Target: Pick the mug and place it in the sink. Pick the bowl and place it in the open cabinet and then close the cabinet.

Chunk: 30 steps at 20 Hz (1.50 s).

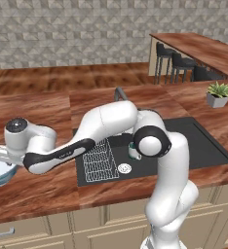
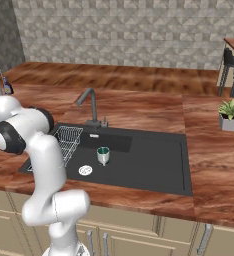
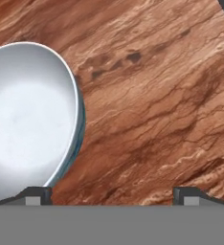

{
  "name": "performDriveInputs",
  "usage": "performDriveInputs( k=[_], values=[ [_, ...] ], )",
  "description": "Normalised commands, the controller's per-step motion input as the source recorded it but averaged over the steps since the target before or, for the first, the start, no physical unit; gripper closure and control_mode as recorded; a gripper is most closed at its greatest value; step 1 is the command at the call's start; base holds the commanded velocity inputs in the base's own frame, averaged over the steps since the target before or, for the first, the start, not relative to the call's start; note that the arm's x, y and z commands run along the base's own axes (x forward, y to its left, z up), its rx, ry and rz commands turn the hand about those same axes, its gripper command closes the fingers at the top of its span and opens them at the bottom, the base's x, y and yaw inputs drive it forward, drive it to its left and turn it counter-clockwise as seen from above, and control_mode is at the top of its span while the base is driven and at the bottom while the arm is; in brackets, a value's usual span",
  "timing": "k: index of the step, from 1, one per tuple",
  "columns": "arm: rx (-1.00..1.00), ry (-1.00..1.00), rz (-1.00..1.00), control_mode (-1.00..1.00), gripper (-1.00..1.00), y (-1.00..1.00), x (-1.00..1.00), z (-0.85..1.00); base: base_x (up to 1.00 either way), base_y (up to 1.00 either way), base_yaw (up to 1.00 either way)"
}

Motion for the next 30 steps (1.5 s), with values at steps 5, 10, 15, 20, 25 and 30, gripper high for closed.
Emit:
performDriveInputs(
  k=[5,10,15,20,25,30],
  values=[
    [0.00,0.00,0.00,-1.00,-1.00,0.00,0.18,-0.04,0.00,0.00,0.00],
    [0.00,0.00,0.00,-1.00,-1.00,0.00,0.25,-0.04,0.00,0.00,0.00],
    [0.02,0.00,0.00,-1.00,-1.00,0.00,0.21,-0.09,0.00,0.00,0.00],
    [0.03,0.00,0.00,-1.00,-1.00,0.01,0.18,-0.14,0.00,0.00,0.00],
    [0.04,0.00,0.00,-1.00,-1.00,0.02,0.22,-0.15,0.00,0.00,0.00],
    [0.03,0.00,0.00,-1.00,-1.00,0.21,0.21,-0.04,0.00,0.00,0.00]
  ],
)
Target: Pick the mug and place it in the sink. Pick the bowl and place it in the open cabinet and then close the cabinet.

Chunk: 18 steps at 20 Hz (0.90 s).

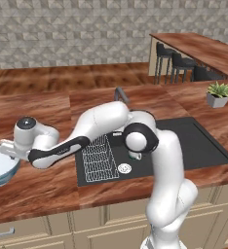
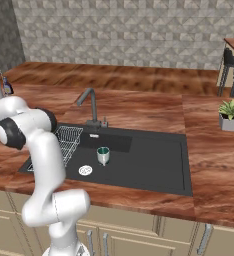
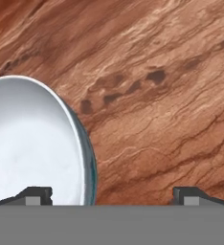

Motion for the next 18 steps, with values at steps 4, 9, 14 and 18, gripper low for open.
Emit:
performDriveInputs(
  k=[4,9,14,18],
  values=[
    [0.04,0.00,0.00,-1.00,-1.00,0.33,0.21,-0.02,0.00,0.00,0.00],
    [0.04,0.00,0.00,-1.00,-1.00,0.35,0.14,-0.10,0.00,0.00,0.00],
    [0.02,0.03,0.00,-1.00,-1.00,0.19,0.01,-0.45,0.00,0.00,0.00],
    [0.00,0.02,0.00,-1.00,-1.00,0.07,0.00,-0.49,0.00,0.00,0.00]
  ],
)
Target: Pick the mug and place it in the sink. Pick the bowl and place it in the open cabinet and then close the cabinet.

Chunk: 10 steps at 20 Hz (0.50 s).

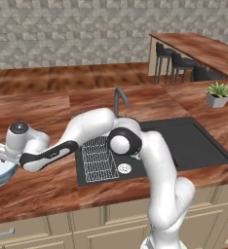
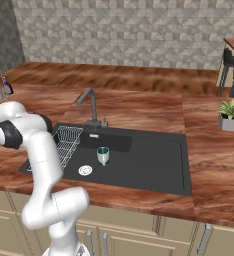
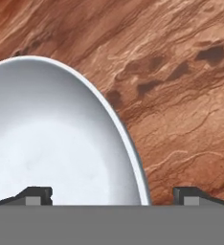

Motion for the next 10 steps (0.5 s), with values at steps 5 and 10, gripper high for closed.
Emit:
performDriveInputs(
  k=[5,10],
  values=[
    [0.00,0.00,0.00,-1.00,1.00,0.07,0.00,-0.21,0.00,0.00,0.00],
    [0.00,0.02,0.00,-1.00,1.00,-0.06,-0.12,0.00,0.00,0.00,0.00]
  ],
)
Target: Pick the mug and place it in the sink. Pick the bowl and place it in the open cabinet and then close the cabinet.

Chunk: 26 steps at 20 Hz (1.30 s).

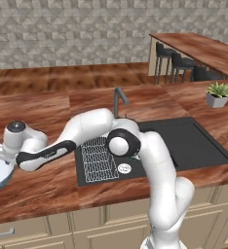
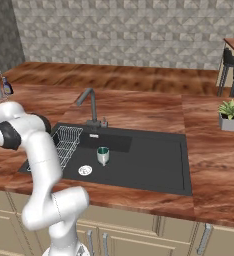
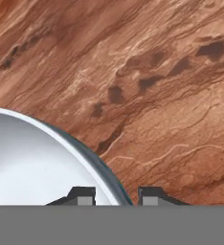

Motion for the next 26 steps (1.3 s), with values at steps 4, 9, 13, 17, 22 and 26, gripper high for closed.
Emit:
performDriveInputs(
  k=[4,9,13,17,22,26],
  values=[
    [-0.01,0.00,-0.02,-1.00,1.00,-0.57,-0.42,0.00,0.00,0.00,0.00],
    [-0.09,0.00,-0.25,-1.00,1.00,-0.85,-0.11,0.25,0.00,0.00,0.00],
    [-0.08,-0.01,-0.44,-1.00,1.00,-0.91,0.05,0.58,0.00,0.00,0.00],
    [-0.01,0.00,-0.48,-1.00,1.00,-0.90,0.03,0.84,0.00,0.00,0.00],
    [0.04,0.09,-0.47,-1.00,1.00,-0.82,0.03,0.98,0.00,0.00,0.00],
    [0.10,0.04,-0.31,-1.00,1.00,-0.89,-0.11,1.00,0.00,0.00,0.00]
  ],
)
